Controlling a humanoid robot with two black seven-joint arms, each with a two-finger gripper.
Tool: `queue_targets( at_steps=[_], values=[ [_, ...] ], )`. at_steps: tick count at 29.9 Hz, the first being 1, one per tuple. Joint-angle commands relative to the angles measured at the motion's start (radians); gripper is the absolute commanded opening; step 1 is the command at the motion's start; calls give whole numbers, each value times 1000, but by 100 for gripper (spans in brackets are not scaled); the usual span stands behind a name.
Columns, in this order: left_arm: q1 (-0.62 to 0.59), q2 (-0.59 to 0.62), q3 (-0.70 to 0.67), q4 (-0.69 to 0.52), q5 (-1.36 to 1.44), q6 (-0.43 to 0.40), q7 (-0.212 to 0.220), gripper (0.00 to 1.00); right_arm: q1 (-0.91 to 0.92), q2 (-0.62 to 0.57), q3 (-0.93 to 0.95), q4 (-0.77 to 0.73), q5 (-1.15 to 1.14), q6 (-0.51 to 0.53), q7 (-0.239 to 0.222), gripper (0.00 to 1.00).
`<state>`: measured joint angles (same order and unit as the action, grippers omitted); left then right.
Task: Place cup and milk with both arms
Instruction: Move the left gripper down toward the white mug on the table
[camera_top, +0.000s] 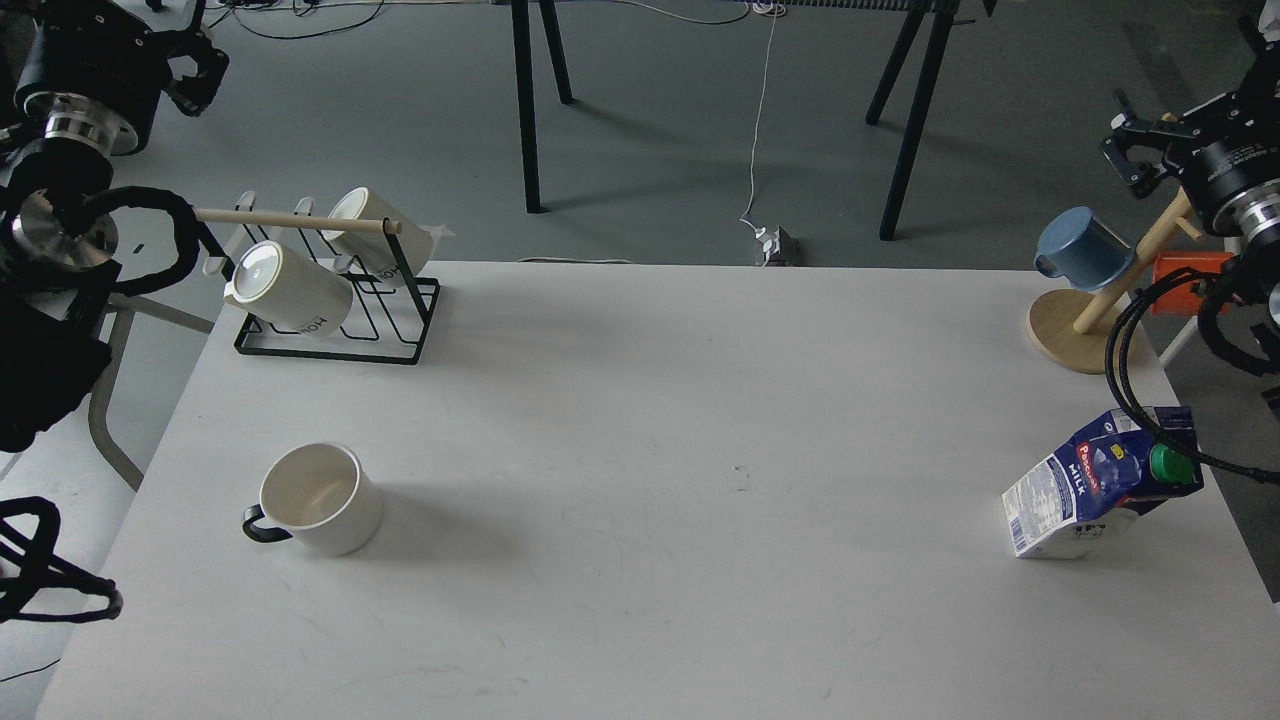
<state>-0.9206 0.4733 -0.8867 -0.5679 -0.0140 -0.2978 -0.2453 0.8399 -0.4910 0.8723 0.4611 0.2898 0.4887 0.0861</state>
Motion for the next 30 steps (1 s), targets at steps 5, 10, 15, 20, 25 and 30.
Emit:
queue_targets(
  at_steps=[5,10,15,20,25,30],
  values=[
    [-4,14,2,-12,-4,8,11,100,-5,12,-10,2,-1,0,0,99],
    [38,53,5,-35,-6,-65,9,100,1,12,-1,4,-1,0,1,99],
    [190,215,38,-251,3,-167,-3,100,-1,5,5,4,0,0,3,99],
    [396,433,41,-579,124,-161,-86,100,-8,0,17,1,0,0,3,99],
    [544,559,40,-818,455,-52,-103,100,-8,3,17,1,0,0,6,99],
    [673,629,41,-951,761,124,-175,100,-13,3,19,1,0,0,9,99]
  ],
)
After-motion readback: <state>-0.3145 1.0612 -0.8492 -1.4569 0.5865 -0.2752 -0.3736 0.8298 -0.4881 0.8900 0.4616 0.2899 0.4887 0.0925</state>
